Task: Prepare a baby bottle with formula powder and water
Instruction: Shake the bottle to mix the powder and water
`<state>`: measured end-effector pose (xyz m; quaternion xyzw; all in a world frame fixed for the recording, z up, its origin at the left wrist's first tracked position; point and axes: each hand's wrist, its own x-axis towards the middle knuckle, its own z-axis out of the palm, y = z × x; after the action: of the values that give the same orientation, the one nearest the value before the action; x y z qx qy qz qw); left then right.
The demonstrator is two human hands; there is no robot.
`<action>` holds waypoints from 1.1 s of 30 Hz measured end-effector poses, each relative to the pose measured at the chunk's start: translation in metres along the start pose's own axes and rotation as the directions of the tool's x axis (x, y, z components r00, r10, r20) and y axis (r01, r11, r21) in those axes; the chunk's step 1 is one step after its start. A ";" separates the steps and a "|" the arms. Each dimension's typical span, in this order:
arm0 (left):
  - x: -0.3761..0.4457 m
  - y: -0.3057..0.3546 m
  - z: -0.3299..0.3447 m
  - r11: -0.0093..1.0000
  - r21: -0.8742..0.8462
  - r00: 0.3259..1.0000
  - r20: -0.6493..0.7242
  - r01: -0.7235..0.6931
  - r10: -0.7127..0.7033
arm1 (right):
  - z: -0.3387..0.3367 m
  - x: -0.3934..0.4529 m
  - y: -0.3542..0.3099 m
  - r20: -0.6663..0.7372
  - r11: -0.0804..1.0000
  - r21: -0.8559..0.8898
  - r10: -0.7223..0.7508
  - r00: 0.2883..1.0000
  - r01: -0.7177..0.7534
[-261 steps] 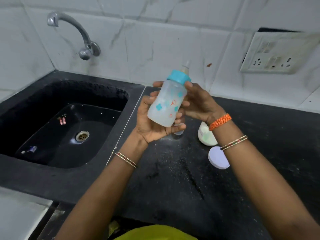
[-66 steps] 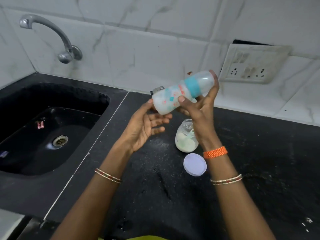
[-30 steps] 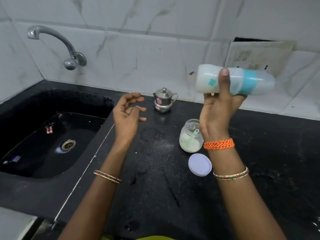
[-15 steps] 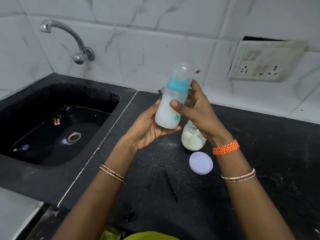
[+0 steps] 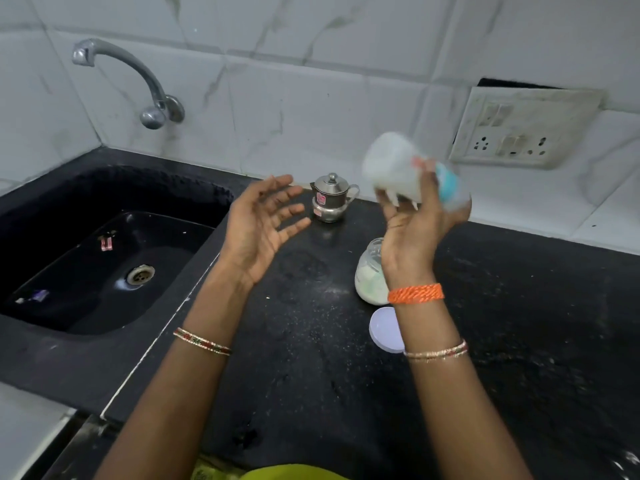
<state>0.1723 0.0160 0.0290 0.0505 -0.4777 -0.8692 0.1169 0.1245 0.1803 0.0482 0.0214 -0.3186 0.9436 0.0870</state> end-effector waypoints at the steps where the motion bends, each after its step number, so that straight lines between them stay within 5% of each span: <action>1: 0.002 0.000 -0.002 1.000 0.012 1.000 -0.025 0.001 -0.001 | 0.000 -0.006 0.003 0.131 0.992 -0.128 0.011 0.991 0.006; 3: 0.005 -0.002 -0.004 1.000 0.026 0.998 -0.055 0.012 -0.010 | -0.006 -0.017 0.010 0.462 0.931 -0.347 0.068 0.884 0.110; 4: 0.006 -0.002 -0.004 0.999 0.040 0.998 -0.061 0.017 -0.015 | -0.003 -0.018 0.008 0.497 0.932 -0.334 0.047 0.867 0.141; 7: 0.004 -0.002 -0.007 0.996 0.077 0.999 -0.039 0.039 -0.036 | 0.009 -0.009 0.000 0.199 0.987 -0.110 -0.096 0.975 0.119; 8: 0.003 -0.003 -0.008 0.995 0.083 0.998 -0.030 0.054 -0.052 | 0.007 -0.004 -0.001 0.197 0.979 -0.130 -0.129 0.972 0.156; 11: 0.005 -0.006 -0.009 0.983 0.150 0.994 0.022 0.102 -0.106 | -0.003 -0.005 0.001 0.582 0.834 -0.427 -0.042 0.812 0.349; 12: 0.006 -0.006 -0.008 0.979 0.174 0.993 0.036 0.109 -0.116 | -0.002 -0.006 0.000 0.595 0.821 -0.442 -0.032 0.803 0.361; 14: 0.006 -0.006 -0.009 0.977 0.183 0.991 0.054 0.111 -0.123 | 0.003 0.003 -0.002 0.341 0.910 -0.333 -0.129 0.931 0.248; 16: 0.007 -0.007 -0.014 0.983 0.148 0.990 0.068 0.110 -0.121 | 0.000 0.013 -0.004 0.124 0.975 -0.171 -0.119 0.985 0.139; 18: 0.008 -0.009 -0.018 0.983 0.131 0.985 0.098 0.128 -0.141 | -0.004 0.011 -0.004 0.367 0.932 -0.346 0.034 0.930 0.103; 20: 0.010 -0.009 -0.017 0.985 0.104 0.981 0.124 0.138 -0.151 | -0.010 -0.003 -0.005 0.619 0.850 -0.477 0.145 0.772 0.223; 21: 0.010 -0.007 -0.016 0.987 0.089 0.980 0.136 0.133 -0.144 | -0.009 -0.002 -0.005 0.625 0.873 -0.425 0.092 0.775 0.239; 24: 0.011 -0.004 -0.014 0.992 0.068 0.974 0.192 0.109 -0.120 | 0.004 0.013 -0.008 0.234 0.977 -0.176 -0.077 0.969 0.120; 26: 0.010 -0.006 -0.014 0.988 0.099 0.965 0.223 0.122 -0.141 | 0.009 0.018 -0.012 0.368 0.945 -0.272 -0.073 0.927 0.182; 29: 0.012 -0.008 -0.014 0.976 0.141 0.948 0.253 0.163 -0.195 | 0.014 0.010 -0.019 0.651 0.817 -0.448 0.021 0.759 0.363; 32: 0.012 -0.008 -0.014 0.979 0.112 0.943 0.271 0.169 -0.194 | 0.025 0.020 -0.020 0.287 0.921 -0.265 -0.209 0.935 0.287; 33: 0.012 -0.009 -0.014 0.979 0.101 0.938 0.283 0.180 -0.201 | 0.024 0.022 -0.019 0.255 0.904 -0.263 -0.271 0.928 0.336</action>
<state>0.1626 0.0058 0.0142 -0.0279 -0.5143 -0.8561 -0.0414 0.1060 0.1838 0.0802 0.1579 -0.4591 0.8507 0.2015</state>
